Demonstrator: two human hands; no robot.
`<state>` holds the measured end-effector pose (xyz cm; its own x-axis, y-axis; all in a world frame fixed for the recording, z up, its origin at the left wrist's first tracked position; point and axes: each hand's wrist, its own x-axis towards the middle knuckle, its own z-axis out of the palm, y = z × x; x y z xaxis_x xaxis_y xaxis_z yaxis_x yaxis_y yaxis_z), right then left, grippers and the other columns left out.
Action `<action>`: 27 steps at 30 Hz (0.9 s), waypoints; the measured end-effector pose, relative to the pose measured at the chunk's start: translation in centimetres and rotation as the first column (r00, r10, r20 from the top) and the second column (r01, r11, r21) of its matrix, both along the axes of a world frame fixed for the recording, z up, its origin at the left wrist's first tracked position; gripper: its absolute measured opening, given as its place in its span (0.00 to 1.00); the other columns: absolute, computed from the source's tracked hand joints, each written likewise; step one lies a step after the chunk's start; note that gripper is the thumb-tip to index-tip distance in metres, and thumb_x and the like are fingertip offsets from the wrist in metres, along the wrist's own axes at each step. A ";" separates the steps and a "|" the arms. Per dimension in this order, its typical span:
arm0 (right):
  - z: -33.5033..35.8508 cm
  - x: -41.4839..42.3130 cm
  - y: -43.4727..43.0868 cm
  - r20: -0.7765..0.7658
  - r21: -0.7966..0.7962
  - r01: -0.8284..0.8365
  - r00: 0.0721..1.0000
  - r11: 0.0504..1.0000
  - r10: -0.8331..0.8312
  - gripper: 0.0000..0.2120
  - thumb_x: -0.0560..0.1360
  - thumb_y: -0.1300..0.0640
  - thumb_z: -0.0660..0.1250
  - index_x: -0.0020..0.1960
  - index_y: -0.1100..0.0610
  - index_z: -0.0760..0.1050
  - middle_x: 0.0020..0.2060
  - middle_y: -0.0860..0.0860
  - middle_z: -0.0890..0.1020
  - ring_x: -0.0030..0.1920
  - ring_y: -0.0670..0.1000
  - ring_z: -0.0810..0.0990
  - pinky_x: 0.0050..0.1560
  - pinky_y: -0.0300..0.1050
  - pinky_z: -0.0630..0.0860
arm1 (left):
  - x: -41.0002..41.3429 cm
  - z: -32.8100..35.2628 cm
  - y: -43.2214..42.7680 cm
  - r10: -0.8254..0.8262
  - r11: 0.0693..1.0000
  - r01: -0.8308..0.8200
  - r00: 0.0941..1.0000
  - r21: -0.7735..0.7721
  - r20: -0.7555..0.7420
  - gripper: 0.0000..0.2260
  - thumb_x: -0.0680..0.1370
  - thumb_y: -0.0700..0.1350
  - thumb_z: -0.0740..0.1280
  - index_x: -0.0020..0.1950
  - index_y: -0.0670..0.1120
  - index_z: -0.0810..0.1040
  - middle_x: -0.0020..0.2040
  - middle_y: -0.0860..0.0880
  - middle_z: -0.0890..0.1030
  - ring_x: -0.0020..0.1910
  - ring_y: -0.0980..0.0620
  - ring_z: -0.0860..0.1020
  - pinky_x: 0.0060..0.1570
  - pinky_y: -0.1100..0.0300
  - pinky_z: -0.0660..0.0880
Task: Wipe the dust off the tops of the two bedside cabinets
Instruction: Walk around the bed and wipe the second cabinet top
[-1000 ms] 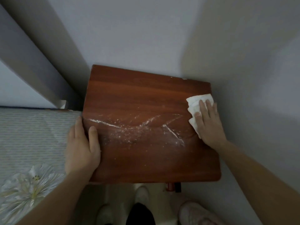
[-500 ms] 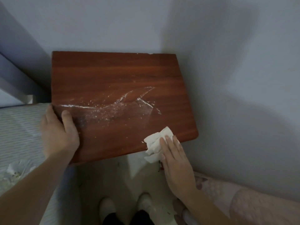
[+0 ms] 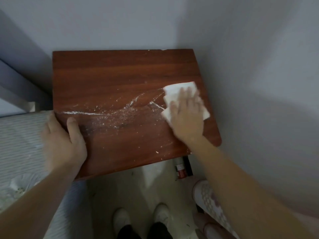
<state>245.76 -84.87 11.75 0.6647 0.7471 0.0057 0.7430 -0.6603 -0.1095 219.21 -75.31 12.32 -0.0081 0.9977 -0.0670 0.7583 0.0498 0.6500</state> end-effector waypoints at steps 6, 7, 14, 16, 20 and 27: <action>-0.3 -8.4 -9.7 -0.085 0.011 -0.469 0.879 0.883 0.468 0.24 0.83 0.48 0.43 0.76 0.53 0.55 0.76 0.52 0.57 0.77 0.55 0.52 0.74 0.54 0.56 | 0.1 -0.3 -1.7 -0.021 0.999 0.021 1.000 -0.032 -0.004 0.25 0.79 0.56 0.51 0.73 0.44 0.60 0.68 0.38 0.68 0.66 0.38 0.67 0.64 0.40 0.65; -0.6 -7.1 -10.8 -0.043 -0.007 -0.419 0.907 0.908 0.418 0.24 0.83 0.49 0.41 0.76 0.56 0.57 0.76 0.55 0.58 0.76 0.58 0.54 0.72 0.58 0.59 | 0.1 -0.3 -1.9 -0.024 0.999 0.024 1.000 -0.032 -0.009 0.26 0.79 0.56 0.51 0.73 0.44 0.60 0.68 0.38 0.69 0.66 0.38 0.67 0.63 0.40 0.65; -1.6 -1.0 -11.2 -0.159 0.059 0.522 0.846 0.851 -0.508 0.28 0.80 0.51 0.42 0.76 0.63 0.54 0.75 0.63 0.57 0.76 0.64 0.51 0.74 0.62 0.52 | 0.0 -0.4 -1.8 -0.028 0.997 0.026 0.999 -0.073 -0.038 0.27 0.80 0.55 0.51 0.75 0.43 0.56 0.71 0.38 0.66 0.69 0.39 0.64 0.64 0.40 0.64; -1.9 -5.2 -11.3 -0.069 -0.009 0.336 0.939 0.942 -0.336 0.27 0.82 0.52 0.38 0.76 0.64 0.52 0.76 0.64 0.51 0.76 0.65 0.45 0.74 0.63 0.47 | 0.0 -0.3 -1.7 -0.027 0.996 0.024 0.999 -0.086 -0.037 0.28 0.80 0.56 0.51 0.76 0.44 0.55 0.72 0.39 0.65 0.70 0.40 0.63 0.65 0.40 0.64; 0.0 -12.8 -10.0 -0.124 -0.012 -0.132 0.984 0.991 0.130 0.26 0.82 0.48 0.43 0.77 0.57 0.51 0.77 0.55 0.54 0.77 0.57 0.48 0.76 0.54 0.48 | 0.0 -0.2 -1.7 -0.026 0.993 0.022 0.999 -0.112 -0.032 0.28 0.79 0.56 0.51 0.76 0.44 0.54 0.72 0.39 0.64 0.71 0.40 0.62 0.66 0.40 0.63; -1.9 -0.2 -6.6 0.019 -0.185 0.030 0.999 0.982 -0.027 0.28 0.81 0.45 0.38 0.77 0.56 0.53 0.77 0.58 0.52 0.77 0.63 0.45 0.74 0.63 0.47 | 0.1 -0.2 -1.7 -0.021 0.993 0.016 0.999 -0.118 -0.042 0.28 0.80 0.55 0.52 0.76 0.44 0.54 0.72 0.39 0.64 0.71 0.40 0.62 0.67 0.40 0.63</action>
